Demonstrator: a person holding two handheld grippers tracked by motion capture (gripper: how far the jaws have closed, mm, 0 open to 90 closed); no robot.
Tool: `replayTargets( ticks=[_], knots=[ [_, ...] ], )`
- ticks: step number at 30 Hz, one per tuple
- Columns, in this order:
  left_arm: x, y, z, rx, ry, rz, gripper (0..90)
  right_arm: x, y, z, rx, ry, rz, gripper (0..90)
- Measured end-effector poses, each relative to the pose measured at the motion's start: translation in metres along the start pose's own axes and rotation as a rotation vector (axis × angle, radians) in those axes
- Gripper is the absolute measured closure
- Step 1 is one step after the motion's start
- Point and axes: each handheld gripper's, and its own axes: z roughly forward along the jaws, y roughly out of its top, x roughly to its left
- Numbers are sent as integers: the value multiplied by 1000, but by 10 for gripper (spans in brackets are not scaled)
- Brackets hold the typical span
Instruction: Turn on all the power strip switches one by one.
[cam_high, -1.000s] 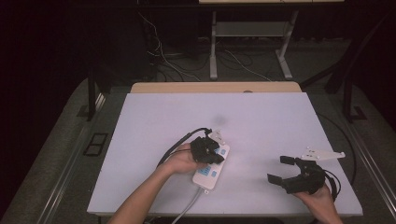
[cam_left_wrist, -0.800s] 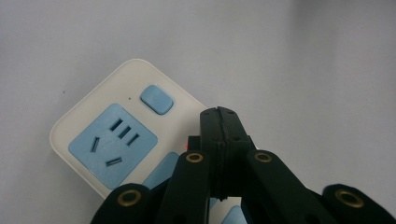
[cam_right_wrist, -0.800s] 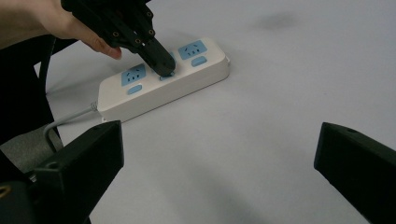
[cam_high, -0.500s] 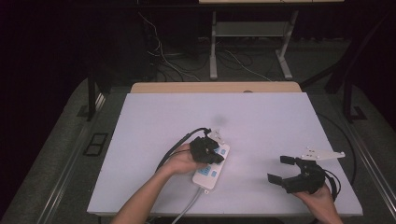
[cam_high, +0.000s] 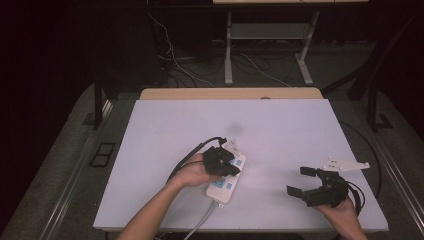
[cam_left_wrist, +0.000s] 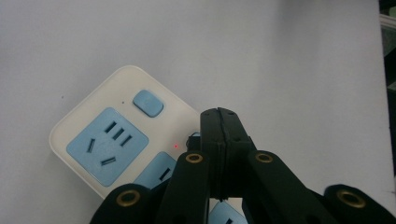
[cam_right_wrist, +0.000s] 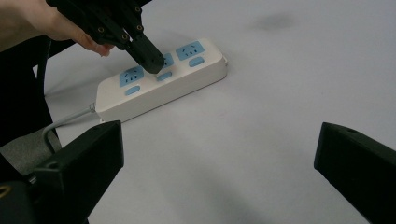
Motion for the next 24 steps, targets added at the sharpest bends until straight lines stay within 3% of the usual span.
replayTargets(
  ticks=[5,24],
  knots=[
    [3,4,-6,-24,-7,-8,883,0,0,0,-1,0,0,13],
    [17,21,-18,-42,20,-3,889,0,0,0,-4,-1,-2,13]
  ],
)
